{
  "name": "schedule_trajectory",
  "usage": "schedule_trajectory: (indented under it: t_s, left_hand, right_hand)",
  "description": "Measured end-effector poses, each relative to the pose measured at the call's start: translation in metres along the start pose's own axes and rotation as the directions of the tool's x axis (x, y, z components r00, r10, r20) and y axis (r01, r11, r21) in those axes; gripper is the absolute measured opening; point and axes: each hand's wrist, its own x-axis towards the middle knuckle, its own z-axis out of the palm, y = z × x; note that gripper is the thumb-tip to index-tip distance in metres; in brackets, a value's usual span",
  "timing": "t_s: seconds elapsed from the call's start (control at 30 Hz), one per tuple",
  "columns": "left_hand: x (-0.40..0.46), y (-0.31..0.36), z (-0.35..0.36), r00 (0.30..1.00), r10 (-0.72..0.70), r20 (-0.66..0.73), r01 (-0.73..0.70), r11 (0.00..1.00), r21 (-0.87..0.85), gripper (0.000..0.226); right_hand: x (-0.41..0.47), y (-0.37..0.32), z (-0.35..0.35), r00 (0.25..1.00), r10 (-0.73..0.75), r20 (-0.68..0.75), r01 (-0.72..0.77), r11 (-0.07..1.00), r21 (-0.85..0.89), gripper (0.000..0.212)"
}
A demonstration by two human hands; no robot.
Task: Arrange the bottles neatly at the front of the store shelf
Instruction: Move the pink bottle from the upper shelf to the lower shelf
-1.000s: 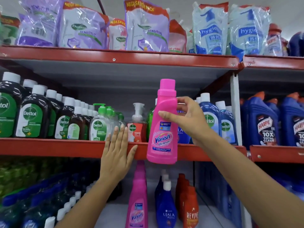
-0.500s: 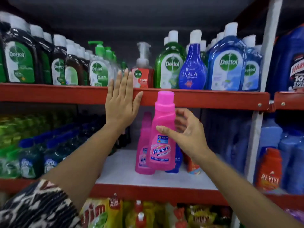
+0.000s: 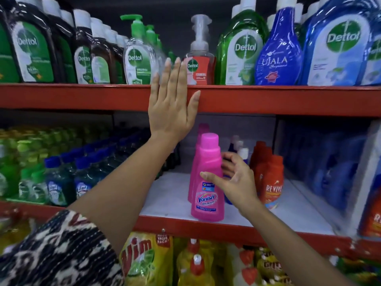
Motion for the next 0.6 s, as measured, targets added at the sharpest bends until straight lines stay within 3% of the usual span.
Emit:
schedule_trajectory:
  t_s: [0.37, 0.6]
  left_hand:
    - [0.001, 0.000, 0.003, 1.000, 0.008, -0.016, -0.008, 1.000, 0.026, 0.066]
    - [0.000, 0.001, 0.000, 1.000, -0.003, -0.002, 0.003, 1.000, 0.029, 0.065]
  right_hand:
    - [0.003, 0.027, 0.013, 0.997, 0.075, 0.011, -0.075, 0.997, 0.008, 0.061]
    - [-0.012, 0.032, 0.015, 0.999, -0.025, 0.045, 0.031, 0.990, -0.134, 0.067]
